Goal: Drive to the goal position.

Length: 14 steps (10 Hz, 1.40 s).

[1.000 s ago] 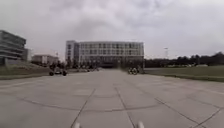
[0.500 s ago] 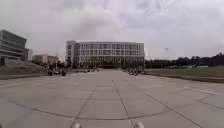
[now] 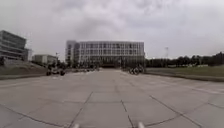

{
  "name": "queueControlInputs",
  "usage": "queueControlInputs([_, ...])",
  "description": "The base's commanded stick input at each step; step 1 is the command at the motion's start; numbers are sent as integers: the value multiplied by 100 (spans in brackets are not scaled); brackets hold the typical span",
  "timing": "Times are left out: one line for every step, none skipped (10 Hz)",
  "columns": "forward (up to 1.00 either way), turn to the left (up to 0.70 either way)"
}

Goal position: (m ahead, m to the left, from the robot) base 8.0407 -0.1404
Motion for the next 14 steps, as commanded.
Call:
queueControlInputs([50, 0])
queueControlInputs([50, 0])
queueControlInputs([50, 0])
queueControlInputs([50, 0])
queueControlInputs([50, 0])
queueControlInputs([50, 0])
queueControlInputs([50, 0])
queueControlInputs([50, 0])
queueControlInputs([50, 0])
queueControlInputs([50, 0])
queueControlInputs([50, 0])
queueControlInputs([50, 0])
queueControlInputs([50, 0])
queueControlInputs([50, 0])
